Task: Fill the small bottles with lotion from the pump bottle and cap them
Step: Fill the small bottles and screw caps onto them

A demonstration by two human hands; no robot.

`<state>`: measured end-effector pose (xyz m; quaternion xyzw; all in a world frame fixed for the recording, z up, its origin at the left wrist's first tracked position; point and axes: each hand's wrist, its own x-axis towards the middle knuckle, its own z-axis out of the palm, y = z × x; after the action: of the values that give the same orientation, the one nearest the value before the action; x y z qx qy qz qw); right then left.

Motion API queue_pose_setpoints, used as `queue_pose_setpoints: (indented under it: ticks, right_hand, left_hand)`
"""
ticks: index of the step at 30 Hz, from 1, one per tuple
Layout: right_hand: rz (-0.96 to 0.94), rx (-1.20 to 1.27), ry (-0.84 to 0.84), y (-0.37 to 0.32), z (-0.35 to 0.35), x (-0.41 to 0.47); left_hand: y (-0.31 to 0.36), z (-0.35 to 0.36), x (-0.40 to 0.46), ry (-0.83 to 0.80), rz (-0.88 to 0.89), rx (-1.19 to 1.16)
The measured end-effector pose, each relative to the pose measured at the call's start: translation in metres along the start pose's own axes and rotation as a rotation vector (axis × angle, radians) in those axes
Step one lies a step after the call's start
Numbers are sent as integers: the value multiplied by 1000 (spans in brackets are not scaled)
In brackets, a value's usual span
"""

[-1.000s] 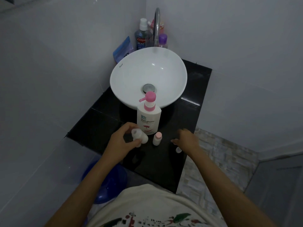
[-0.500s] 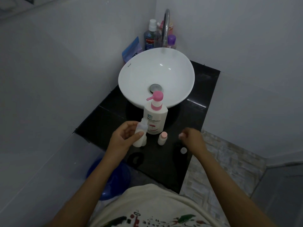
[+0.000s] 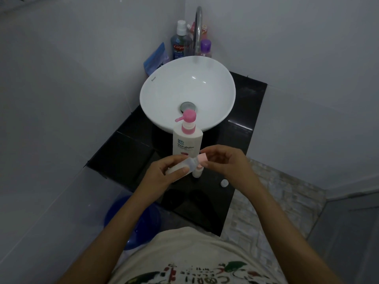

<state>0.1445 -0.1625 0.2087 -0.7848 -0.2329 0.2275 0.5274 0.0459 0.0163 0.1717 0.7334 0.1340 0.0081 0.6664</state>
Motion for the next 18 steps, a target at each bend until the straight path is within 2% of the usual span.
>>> queue_pose_setpoints:
  ticks: [5, 11, 16, 18]
  right_hand:
    - [-30, -104, -41, -1, 0, 3]
    - [87, -203, -26, -10, 6, 8]
    - [14, -97, -129, -10, -3, 9]
    - [27, -106, -97, -11, 0, 8]
  left_hand:
    - [5, 0, -1, -16, 7, -16]
    - [10, -3, -3, -6, 16, -26]
    - [12, -6, -5, 5, 10, -46]
    - [13, -6, -6, 6, 19, -45]
